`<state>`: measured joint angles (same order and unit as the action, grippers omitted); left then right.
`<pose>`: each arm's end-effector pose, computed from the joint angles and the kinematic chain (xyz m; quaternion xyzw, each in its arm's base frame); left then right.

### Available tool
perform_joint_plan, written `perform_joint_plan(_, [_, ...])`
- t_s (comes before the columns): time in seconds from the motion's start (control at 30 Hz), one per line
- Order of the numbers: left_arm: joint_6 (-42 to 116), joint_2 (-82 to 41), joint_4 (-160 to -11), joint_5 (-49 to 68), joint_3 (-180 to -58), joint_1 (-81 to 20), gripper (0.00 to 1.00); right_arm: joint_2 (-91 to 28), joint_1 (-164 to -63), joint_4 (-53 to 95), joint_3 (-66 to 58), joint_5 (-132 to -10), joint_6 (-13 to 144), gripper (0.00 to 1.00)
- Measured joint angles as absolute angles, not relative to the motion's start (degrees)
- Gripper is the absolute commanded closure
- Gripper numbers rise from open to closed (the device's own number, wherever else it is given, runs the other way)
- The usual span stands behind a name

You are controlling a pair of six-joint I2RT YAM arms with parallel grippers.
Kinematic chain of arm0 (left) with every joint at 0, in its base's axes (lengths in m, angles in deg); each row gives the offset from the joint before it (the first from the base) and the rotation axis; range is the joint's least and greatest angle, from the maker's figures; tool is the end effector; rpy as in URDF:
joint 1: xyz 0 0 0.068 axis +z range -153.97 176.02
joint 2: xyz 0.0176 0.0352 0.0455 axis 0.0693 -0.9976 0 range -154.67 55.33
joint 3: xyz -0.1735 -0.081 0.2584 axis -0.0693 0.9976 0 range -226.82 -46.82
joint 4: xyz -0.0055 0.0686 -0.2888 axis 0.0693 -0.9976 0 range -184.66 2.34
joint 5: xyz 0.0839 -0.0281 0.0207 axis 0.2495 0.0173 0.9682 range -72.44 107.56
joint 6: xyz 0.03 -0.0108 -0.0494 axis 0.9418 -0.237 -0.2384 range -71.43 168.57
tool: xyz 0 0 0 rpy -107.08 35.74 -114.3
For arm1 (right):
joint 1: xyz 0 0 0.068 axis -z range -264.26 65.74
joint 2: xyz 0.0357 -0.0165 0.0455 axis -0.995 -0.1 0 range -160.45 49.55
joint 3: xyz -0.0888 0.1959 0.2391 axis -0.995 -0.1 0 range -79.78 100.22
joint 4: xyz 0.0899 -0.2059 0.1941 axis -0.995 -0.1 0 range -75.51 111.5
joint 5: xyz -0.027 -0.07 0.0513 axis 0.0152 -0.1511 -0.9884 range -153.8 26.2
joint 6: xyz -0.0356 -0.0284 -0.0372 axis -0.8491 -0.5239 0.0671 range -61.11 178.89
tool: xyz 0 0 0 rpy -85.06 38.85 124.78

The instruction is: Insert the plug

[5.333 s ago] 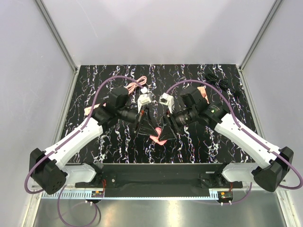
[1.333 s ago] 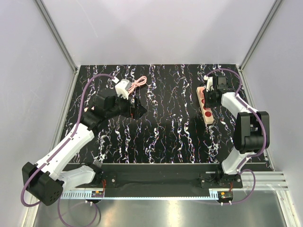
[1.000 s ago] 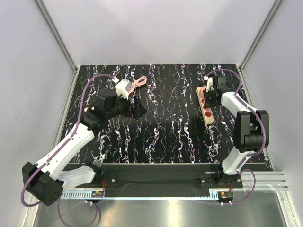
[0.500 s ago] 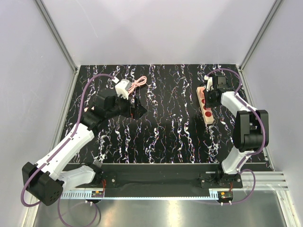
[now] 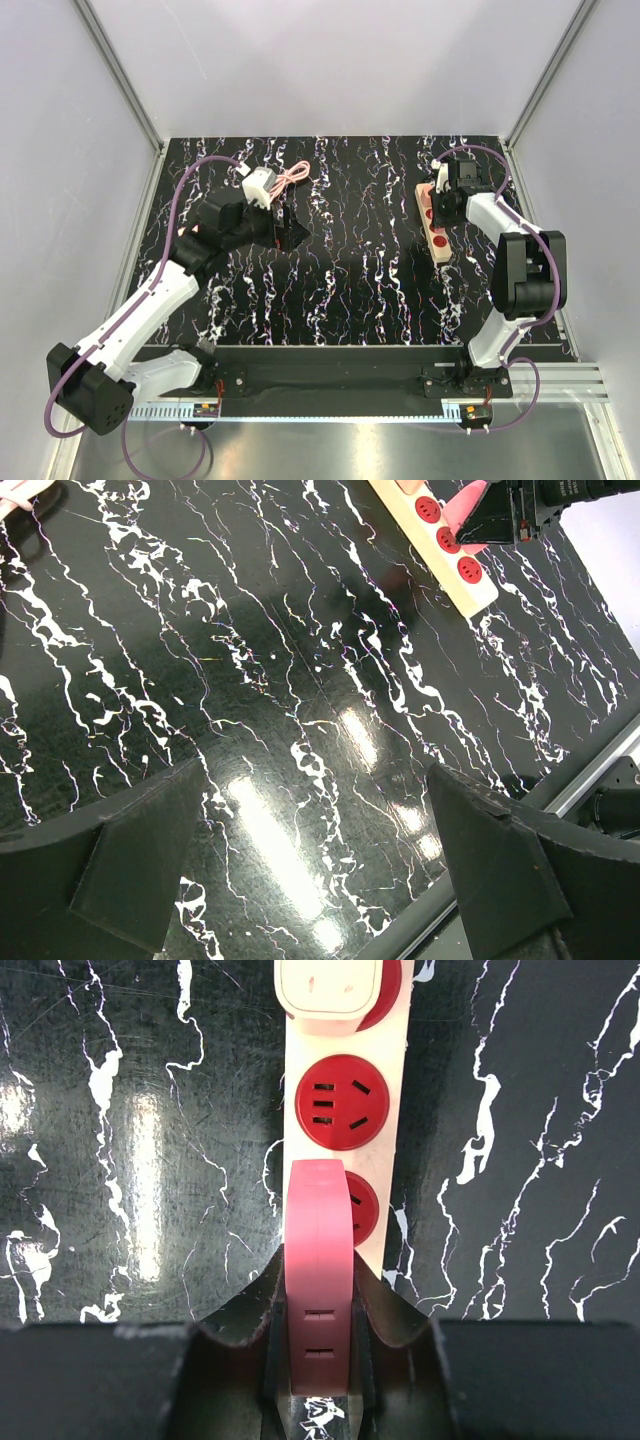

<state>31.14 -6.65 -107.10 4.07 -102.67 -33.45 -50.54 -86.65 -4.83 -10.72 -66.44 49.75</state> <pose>0.2248 -0.1384 0.3706 0.1504 0.8289 -0.3019 0.4462 0.4105 0.0191 0.2305 -0.1029 0.9539 0.0055 0.2818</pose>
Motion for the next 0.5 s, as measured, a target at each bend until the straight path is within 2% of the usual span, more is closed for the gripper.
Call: perform_joint_plan(0.5, [31.1, -6.6, -107.1, 4.0, -102.7, -33.0, 0.01, -51.5, -86.7, -5.4, -10.0, -65.4, 51.3, 1.0])
